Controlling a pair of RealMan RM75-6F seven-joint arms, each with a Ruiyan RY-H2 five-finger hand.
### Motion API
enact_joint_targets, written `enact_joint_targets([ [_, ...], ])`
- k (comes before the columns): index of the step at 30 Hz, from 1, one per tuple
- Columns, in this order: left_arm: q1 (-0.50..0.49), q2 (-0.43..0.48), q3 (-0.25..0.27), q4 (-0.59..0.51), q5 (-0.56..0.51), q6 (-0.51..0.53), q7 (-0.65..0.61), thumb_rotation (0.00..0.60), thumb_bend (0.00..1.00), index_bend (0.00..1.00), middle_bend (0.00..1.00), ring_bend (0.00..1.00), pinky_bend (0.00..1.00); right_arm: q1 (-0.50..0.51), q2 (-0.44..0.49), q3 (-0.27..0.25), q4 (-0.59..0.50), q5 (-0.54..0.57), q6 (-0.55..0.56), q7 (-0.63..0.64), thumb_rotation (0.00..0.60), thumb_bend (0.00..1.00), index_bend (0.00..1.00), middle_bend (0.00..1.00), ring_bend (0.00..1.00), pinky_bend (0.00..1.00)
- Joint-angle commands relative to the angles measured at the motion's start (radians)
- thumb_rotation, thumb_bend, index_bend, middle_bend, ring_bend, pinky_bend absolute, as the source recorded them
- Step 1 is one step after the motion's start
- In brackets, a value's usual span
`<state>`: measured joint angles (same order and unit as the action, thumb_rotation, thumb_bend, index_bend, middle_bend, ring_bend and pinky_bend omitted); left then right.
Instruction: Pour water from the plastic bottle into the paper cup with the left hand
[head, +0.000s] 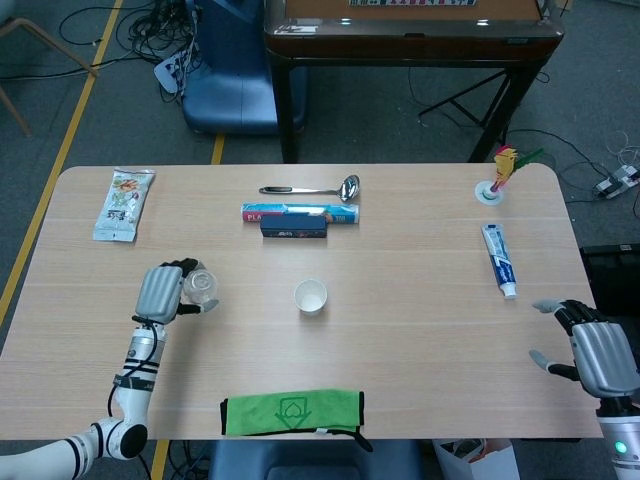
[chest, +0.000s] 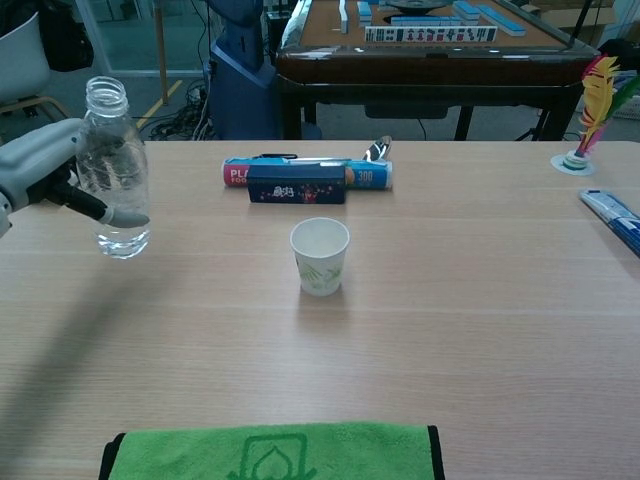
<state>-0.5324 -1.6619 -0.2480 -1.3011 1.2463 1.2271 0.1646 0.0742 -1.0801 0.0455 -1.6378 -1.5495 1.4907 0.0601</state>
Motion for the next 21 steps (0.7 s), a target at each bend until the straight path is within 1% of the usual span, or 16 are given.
enact_joint_targets([
  [1, -0.021, 0.027, 0.02, -0.072, 0.005, 0.013, 0.167, 0.6, 0.01, 0.62, 0.57, 0.49, 0.46, -0.001, 0.001, -0.001, -0.002, -0.003, 0.002, 0.002, 0.6, 0.05, 0.32, 0.37, 0.29, 0.41],
  [5, -0.037, 0.02, 0.015, -0.101, -0.046, 0.003, 0.312, 0.6, 0.01, 0.63, 0.58, 0.49, 0.47, -0.002, 0.004, -0.002, -0.003, -0.004, 0.003, 0.006, 0.6, 0.05, 0.32, 0.37, 0.29, 0.41],
  [12, -0.076, -0.014, -0.004, -0.132, -0.178, 0.001, 0.572, 0.6, 0.01, 0.63, 0.58, 0.49, 0.47, -0.002, 0.008, -0.001, 0.0, 0.001, 0.0, 0.019, 0.6, 0.05, 0.32, 0.37, 0.29, 0.41],
  [21, -0.113, -0.069, -0.014, -0.132, -0.284, 0.05, 0.776, 0.6, 0.01, 0.63, 0.58, 0.49, 0.5, 0.002, 0.01, 0.002, 0.008, 0.013, -0.012, 0.036, 0.6, 0.05, 0.32, 0.37, 0.29, 0.41],
])
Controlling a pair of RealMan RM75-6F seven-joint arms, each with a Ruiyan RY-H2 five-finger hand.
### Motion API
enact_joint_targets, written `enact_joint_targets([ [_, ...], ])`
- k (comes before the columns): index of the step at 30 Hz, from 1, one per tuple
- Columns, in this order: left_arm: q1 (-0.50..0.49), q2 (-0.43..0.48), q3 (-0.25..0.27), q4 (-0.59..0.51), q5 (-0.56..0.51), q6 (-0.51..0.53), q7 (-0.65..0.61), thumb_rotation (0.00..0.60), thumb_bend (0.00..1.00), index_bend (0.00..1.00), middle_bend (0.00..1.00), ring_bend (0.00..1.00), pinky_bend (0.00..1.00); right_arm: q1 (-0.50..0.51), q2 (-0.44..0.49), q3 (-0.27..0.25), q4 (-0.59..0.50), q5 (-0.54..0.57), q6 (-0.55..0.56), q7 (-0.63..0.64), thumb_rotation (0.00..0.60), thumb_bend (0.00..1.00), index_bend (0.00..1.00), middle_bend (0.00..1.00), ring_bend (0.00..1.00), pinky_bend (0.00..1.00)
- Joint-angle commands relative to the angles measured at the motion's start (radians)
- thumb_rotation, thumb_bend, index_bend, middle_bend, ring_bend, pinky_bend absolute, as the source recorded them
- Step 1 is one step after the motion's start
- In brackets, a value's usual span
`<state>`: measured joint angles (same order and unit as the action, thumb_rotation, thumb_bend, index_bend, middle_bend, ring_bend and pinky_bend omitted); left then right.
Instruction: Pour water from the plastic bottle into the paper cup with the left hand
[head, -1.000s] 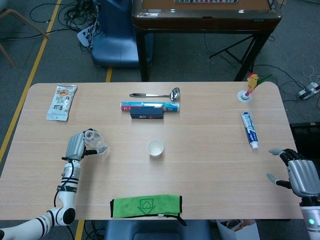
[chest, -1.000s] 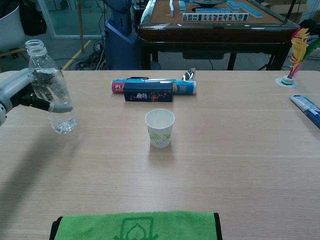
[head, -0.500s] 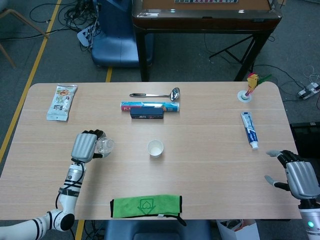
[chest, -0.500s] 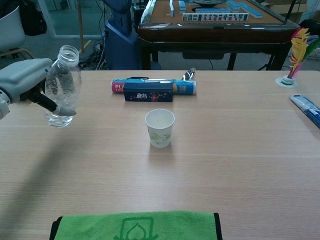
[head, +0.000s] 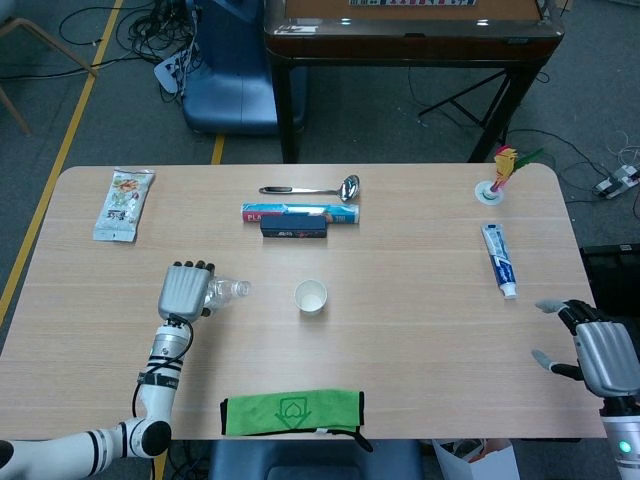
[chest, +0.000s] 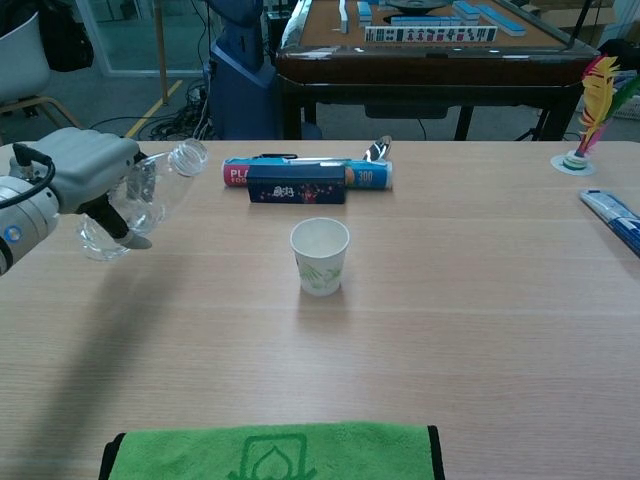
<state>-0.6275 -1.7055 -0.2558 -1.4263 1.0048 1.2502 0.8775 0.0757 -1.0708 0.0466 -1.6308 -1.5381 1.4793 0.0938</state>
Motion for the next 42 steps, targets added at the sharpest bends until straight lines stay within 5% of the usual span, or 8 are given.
enact_joint_targets([
  [1, -0.022, -0.032, -0.007, -0.008, -0.053, 0.038, 0.086, 0.6, 0.01, 0.63, 0.58, 0.49, 0.5, 0.001, 0.001, 0.001, 0.002, 0.003, -0.002, 0.005, 0.6, 0.05, 0.32, 0.37, 0.29, 0.41],
  [28, -0.115, -0.187, 0.008, -0.022, -0.215, 0.207, 0.477, 0.6, 0.01, 0.65, 0.61, 0.51, 0.53, -0.004, 0.023, 0.012, 0.022, 0.026, -0.003, 0.07, 0.6, 0.05, 0.32, 0.37, 0.29, 0.41],
  [42, -0.173, -0.257, -0.05, 0.041, -0.309, 0.255, 0.604, 0.6, 0.01, 0.66, 0.62, 0.51, 0.53, -0.012, 0.028, 0.015, 0.015, 0.034, 0.007, 0.051, 0.6, 0.05, 0.32, 0.37, 0.29, 0.41],
])
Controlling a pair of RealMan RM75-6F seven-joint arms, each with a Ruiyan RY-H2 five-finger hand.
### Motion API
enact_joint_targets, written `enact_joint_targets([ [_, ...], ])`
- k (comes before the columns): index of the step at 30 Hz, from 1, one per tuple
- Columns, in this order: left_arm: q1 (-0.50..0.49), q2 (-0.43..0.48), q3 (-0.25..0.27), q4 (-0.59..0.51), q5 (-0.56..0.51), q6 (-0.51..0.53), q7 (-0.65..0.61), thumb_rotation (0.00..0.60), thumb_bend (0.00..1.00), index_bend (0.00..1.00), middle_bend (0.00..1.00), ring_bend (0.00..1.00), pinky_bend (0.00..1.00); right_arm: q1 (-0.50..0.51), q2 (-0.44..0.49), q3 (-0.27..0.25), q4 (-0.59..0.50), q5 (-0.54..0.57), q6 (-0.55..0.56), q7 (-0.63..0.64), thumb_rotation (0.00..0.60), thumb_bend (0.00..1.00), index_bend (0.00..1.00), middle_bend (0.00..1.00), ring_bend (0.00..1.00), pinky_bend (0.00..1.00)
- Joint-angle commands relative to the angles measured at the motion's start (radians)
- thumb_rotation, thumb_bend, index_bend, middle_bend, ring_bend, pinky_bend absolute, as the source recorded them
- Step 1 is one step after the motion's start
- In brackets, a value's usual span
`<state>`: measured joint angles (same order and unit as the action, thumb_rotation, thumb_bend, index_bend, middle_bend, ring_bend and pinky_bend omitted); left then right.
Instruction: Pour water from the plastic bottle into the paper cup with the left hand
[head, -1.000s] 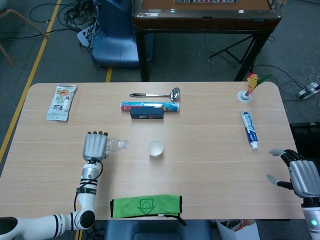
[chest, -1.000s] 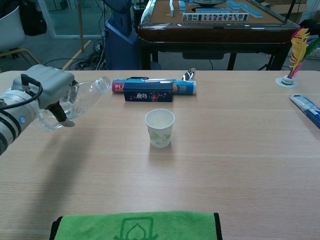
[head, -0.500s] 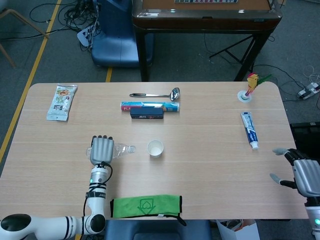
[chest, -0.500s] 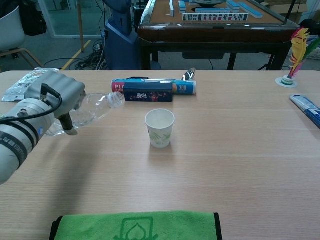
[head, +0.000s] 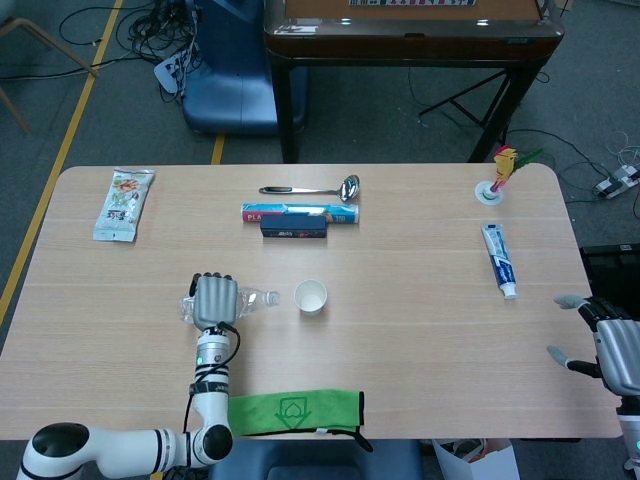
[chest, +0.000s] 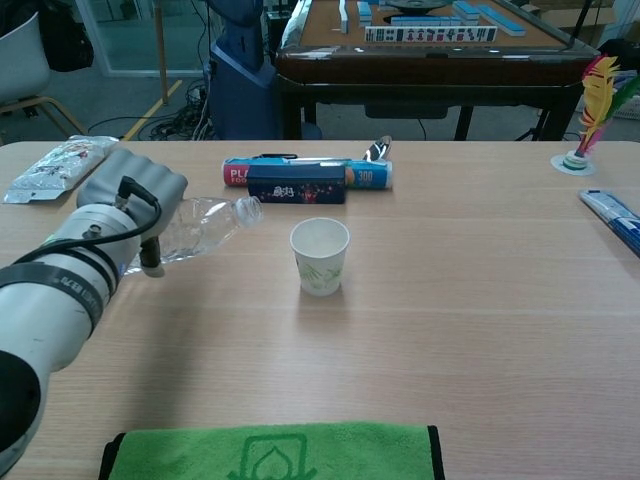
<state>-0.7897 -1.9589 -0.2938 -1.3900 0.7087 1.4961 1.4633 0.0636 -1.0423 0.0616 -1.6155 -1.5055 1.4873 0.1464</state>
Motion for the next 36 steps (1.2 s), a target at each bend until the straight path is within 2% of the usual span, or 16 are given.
enact_joint_targets([
  [1, -0.014, -0.003, -0.015, 0.004, -0.018, 0.013, 0.028, 0.6, 0.01, 0.66, 0.62, 0.51, 0.53, 0.0, 0.0, 0.0, -0.001, 0.002, -0.002, -0.002, 0.6, 0.05, 0.32, 0.37, 0.29, 0.41],
  [12, -0.071, -0.023, -0.036, -0.004, -0.047, 0.069, 0.143, 0.6, 0.01, 0.67, 0.63, 0.52, 0.53, 0.004, -0.004, 0.001, 0.001, 0.009, -0.015, -0.01, 0.6, 0.05, 0.32, 0.37, 0.29, 0.41],
  [21, -0.128, -0.077, -0.057, 0.041, -0.089, 0.106, 0.244, 0.6, 0.01, 0.67, 0.63, 0.52, 0.53, 0.003, -0.002, 0.001, 0.001, 0.005, -0.013, -0.005, 0.6, 0.05, 0.32, 0.37, 0.29, 0.41],
  [36, -0.18, -0.117, -0.076, 0.107, -0.124, 0.125, 0.321, 0.6, 0.01, 0.67, 0.64, 0.52, 0.53, 0.005, -0.002, 0.004, 0.007, 0.014, -0.022, 0.003, 0.6, 0.05, 0.32, 0.37, 0.29, 0.41],
])
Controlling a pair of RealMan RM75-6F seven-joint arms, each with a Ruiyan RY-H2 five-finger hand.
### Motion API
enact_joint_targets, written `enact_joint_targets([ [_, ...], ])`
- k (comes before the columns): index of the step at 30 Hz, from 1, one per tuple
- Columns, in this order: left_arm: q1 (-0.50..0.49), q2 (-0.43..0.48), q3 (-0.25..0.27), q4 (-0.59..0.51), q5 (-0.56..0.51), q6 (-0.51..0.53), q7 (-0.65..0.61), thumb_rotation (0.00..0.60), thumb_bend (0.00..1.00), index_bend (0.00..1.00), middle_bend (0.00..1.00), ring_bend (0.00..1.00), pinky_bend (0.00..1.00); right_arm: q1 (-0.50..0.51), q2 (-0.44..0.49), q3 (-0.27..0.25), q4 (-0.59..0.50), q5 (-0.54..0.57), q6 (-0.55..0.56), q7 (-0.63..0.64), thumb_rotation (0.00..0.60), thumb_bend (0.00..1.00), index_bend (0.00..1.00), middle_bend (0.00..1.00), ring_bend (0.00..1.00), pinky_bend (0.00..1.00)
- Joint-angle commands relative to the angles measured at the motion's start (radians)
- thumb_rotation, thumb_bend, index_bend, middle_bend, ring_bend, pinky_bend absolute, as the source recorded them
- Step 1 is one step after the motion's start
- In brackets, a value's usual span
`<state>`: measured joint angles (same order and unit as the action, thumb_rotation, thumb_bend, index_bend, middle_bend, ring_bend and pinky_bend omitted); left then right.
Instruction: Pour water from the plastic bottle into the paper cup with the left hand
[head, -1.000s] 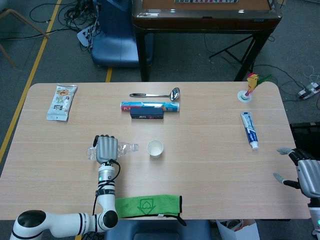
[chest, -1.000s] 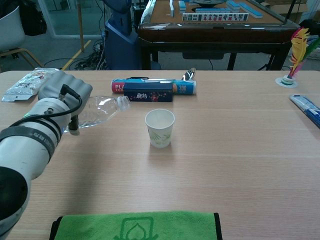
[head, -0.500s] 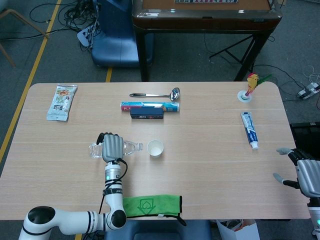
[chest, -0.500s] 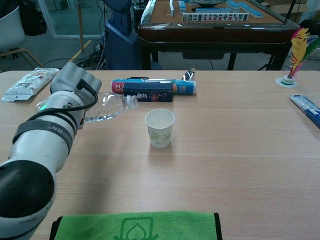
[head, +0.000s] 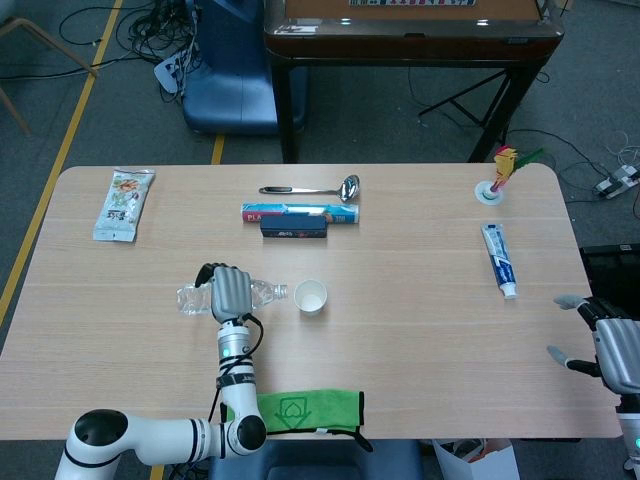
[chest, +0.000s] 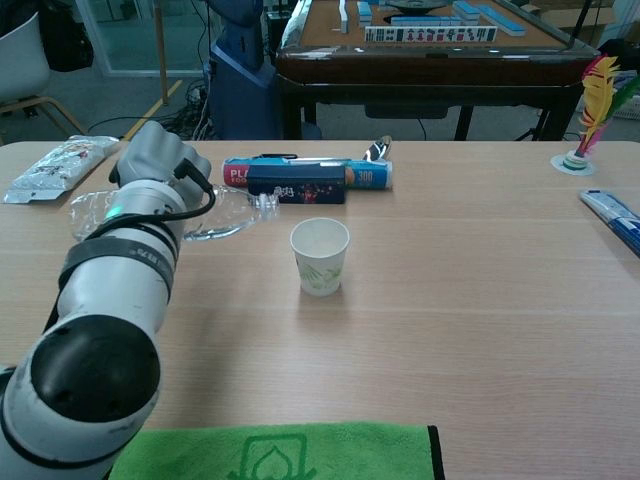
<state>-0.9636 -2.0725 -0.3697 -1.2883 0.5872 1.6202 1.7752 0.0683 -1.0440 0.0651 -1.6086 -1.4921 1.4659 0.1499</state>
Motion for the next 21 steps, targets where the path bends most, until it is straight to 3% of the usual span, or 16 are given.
enact_joint_targets([
  [1, -0.01, -0.005, 0.002, 0.009, -0.002, 0.001, 0.014, 0.6, 0.01, 0.67, 0.64, 0.52, 0.53, 0.001, -0.001, 0.0, 0.001, 0.001, -0.001, -0.001, 0.6, 0.05, 0.32, 0.37, 0.29, 0.41],
  [21, -0.058, -0.038, 0.002, 0.05, -0.017, 0.005, 0.09, 0.6, 0.01, 0.67, 0.64, 0.53, 0.53, -0.001, 0.005, 0.002, 0.002, 0.003, -0.002, 0.008, 0.6, 0.05, 0.32, 0.37, 0.29, 0.41],
])
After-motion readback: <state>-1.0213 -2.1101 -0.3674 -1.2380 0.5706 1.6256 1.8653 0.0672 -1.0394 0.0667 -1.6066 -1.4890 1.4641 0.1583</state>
